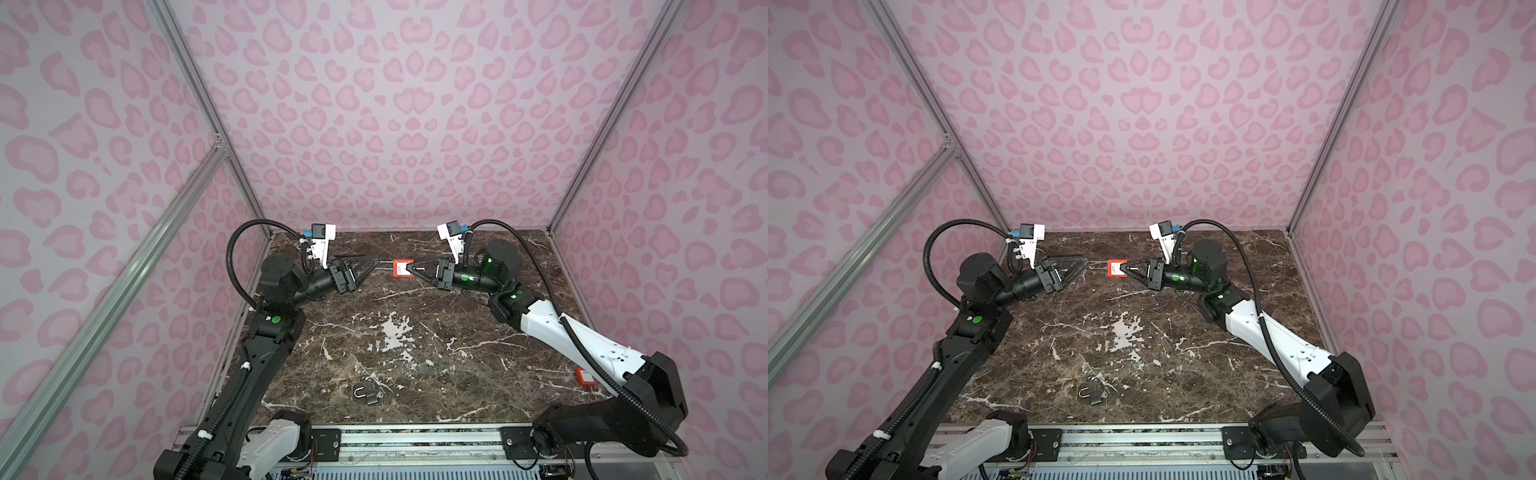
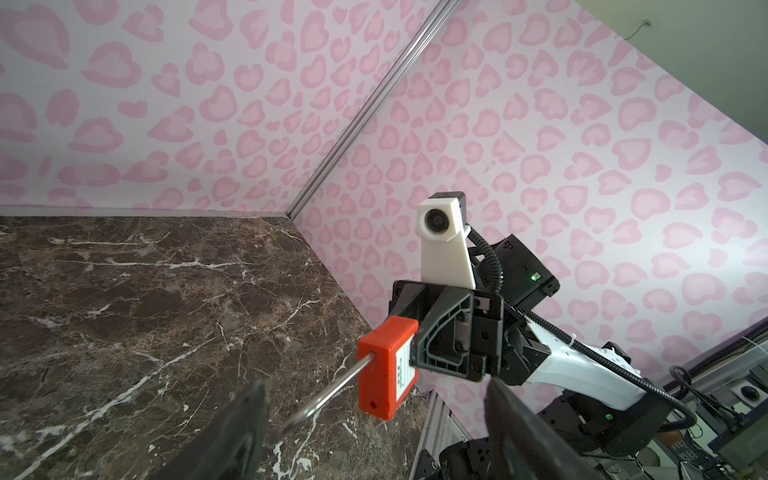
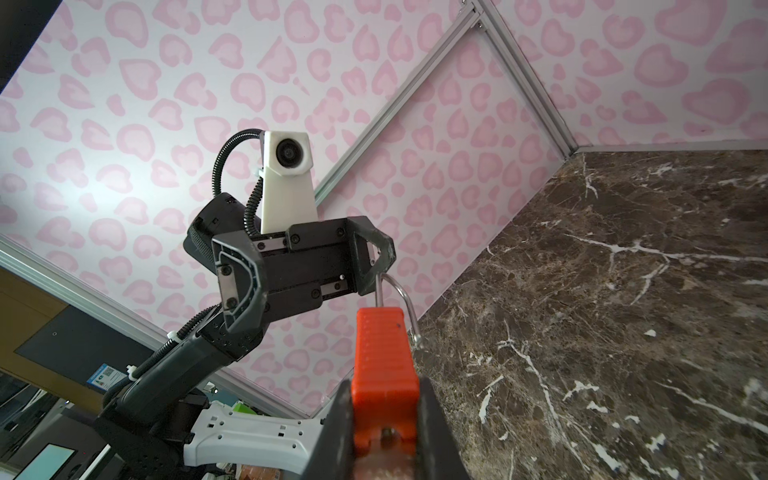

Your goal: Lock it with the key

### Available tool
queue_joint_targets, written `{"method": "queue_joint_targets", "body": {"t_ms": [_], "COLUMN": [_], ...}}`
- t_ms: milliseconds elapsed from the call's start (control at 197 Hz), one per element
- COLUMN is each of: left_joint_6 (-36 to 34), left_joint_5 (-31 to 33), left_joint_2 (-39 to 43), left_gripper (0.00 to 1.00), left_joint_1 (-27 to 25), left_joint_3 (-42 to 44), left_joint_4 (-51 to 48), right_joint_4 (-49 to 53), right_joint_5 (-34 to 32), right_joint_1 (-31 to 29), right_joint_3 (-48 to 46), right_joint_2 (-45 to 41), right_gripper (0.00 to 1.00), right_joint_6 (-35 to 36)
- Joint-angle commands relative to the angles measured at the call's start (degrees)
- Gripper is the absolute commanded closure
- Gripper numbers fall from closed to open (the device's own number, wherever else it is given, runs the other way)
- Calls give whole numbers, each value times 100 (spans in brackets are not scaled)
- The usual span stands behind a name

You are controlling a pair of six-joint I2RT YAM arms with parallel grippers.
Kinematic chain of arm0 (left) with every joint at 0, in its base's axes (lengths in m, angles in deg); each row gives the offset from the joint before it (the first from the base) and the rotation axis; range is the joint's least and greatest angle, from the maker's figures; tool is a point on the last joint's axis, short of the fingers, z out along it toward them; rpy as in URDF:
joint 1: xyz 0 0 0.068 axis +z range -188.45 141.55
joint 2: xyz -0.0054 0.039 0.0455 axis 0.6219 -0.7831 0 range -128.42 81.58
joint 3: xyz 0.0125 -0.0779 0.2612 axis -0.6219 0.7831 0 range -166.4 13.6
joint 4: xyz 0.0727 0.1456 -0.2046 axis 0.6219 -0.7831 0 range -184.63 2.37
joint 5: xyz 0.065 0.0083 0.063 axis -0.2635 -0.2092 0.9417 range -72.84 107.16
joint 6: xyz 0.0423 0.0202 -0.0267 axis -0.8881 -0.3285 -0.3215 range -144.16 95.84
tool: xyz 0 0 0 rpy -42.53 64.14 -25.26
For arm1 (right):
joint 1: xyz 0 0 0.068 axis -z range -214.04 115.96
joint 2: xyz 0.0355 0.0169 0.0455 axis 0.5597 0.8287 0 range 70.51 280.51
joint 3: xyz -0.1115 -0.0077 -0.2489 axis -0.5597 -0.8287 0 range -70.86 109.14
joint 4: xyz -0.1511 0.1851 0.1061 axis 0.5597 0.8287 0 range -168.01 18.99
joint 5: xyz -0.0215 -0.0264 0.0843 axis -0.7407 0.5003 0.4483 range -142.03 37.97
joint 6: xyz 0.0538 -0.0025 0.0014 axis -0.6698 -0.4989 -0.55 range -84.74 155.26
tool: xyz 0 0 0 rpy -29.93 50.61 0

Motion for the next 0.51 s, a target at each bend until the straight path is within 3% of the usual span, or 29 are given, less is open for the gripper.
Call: {"method": "queue_joint_targets", "body": {"t_ms": [0,269,360,502], "left_joint_6": [-53,-57,-72,-95], "left_joint_5": [-160,-205,-203,-204], "left_joint_2": [-47,-99,-86,-56], "left_gripper": [26,58,63,80], "left_joint_1": [-9,-6,-2,-2], "left_joint_3": [-48,-50,-30,13], "left_joint_4": [140,158,153,158], "right_joint_4": [-641,-1718,-1797,-1991], "right_joint_5": [244,331,359,407], "right_joint_1": [33,165,162,164], "right_joint_3": [1,-157,-85,-43], "right_joint_2": [78,201,273,378], "right_gripper": [100,100,100,100], "right_joint_6": [-403,-1156,-1227,-1333]}}
